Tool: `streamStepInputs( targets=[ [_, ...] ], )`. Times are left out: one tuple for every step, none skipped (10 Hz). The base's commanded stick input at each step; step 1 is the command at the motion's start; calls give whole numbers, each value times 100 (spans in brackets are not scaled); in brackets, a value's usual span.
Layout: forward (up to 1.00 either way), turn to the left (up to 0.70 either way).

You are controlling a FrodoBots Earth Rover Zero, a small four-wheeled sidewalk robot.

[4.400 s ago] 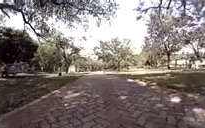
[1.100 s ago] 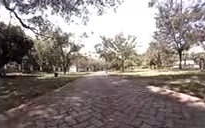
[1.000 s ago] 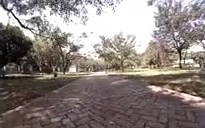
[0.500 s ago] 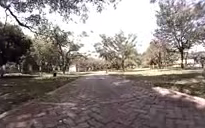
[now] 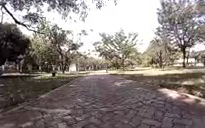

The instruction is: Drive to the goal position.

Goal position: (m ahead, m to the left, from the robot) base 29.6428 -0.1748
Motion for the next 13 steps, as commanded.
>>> streamStepInputs(
  targets=[
    [70, 0],
    [70, 0],
    [70, 0],
    [70, 0],
    [70, 0],
    [70, 0],
    [70, 0],
    [70, 0],
    [70, 0],
    [70, 0],
    [70, 0],
    [70, 0],
    [70, 0]
  ],
)
